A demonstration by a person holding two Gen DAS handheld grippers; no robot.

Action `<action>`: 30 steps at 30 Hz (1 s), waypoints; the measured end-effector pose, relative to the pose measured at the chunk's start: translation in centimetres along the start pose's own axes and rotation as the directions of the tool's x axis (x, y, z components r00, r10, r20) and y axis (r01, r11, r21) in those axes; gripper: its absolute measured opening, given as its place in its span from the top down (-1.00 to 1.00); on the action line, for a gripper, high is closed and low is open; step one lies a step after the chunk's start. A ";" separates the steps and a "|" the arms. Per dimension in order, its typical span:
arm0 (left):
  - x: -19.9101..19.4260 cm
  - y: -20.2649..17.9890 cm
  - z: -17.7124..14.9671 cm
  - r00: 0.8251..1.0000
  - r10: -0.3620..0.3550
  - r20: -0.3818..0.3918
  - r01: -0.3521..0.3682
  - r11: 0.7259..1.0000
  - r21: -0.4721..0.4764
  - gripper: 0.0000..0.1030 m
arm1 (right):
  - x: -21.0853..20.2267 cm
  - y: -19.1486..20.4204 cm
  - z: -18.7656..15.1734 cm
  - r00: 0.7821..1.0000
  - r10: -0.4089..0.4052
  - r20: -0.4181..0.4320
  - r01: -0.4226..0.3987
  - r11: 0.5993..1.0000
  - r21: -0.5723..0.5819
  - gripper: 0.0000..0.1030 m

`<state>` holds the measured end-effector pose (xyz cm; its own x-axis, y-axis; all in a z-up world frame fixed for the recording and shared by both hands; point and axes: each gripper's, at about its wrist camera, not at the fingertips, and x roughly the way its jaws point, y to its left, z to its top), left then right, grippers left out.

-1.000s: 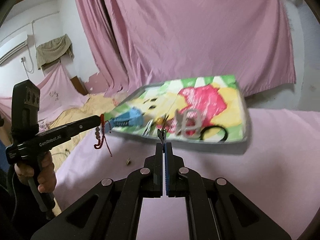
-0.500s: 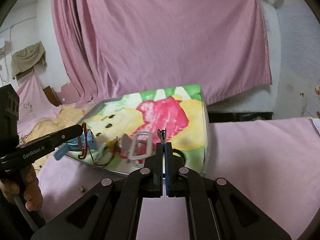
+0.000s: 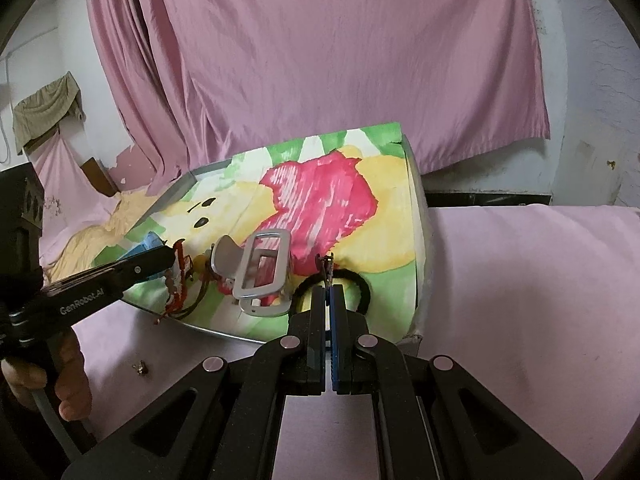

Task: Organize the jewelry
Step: 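Carry the black cord with the right tool while the left tool carries the red bracelet over the tray, then open the right tool over the tray while the left tool releases the red bracelet there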

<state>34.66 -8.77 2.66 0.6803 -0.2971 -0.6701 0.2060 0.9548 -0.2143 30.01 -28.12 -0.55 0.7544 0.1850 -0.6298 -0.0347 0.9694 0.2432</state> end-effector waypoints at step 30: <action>-1.0 0.1 -1.0 1.000 -0.019 -0.014 0.020 1.000 0.011 0.94 | -1.3 0.2 -0.3 0.999 -0.039 0.032 0.039 0.999 -0.002 0.26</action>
<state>33.28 -8.38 2.61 0.6662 -0.3157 -0.6756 0.2268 0.9488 -0.2198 28.81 -28.11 0.05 0.7759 0.1419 -0.6147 -0.0066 0.9762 0.2170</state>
